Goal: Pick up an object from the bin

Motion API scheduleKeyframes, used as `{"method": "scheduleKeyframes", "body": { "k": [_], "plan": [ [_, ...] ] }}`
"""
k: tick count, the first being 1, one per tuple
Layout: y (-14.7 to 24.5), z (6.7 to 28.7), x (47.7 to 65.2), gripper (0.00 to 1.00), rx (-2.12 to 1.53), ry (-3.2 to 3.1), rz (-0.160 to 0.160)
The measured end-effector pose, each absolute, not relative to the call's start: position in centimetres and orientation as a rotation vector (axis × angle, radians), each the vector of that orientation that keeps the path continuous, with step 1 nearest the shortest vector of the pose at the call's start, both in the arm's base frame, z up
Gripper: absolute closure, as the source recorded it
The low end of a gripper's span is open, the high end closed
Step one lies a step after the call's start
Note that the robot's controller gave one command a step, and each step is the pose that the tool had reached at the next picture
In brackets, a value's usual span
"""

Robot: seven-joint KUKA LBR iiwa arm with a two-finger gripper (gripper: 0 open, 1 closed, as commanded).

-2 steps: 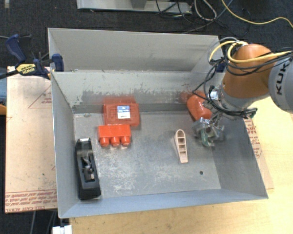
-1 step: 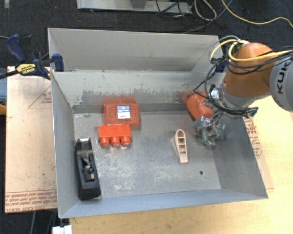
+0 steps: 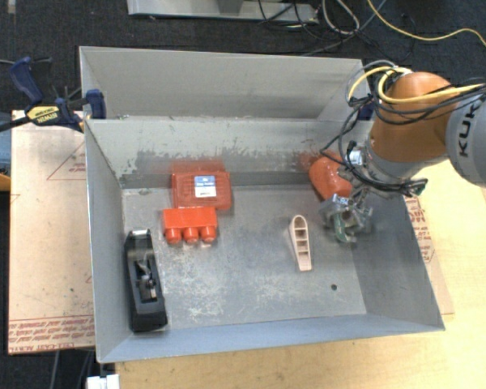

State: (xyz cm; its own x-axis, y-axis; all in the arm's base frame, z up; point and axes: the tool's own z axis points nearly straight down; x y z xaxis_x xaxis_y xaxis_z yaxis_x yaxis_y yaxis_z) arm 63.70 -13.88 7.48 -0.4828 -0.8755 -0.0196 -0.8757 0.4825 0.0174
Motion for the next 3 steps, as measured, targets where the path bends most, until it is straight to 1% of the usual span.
{"method": "scheduleKeyframes", "body": {
  "k": [1, 2, 3],
  "plan": [
    [-13.9, 7.7, 63.7, 1.00, -1.589, 2.698, 0.039],
    [-13.7, 11.9, 63.5, 1.00, -1.591, 2.702, 0.048],
    [-13.6, 14.9, 63.6, 1.00, -1.585, 2.702, 0.047]
  ]
}}
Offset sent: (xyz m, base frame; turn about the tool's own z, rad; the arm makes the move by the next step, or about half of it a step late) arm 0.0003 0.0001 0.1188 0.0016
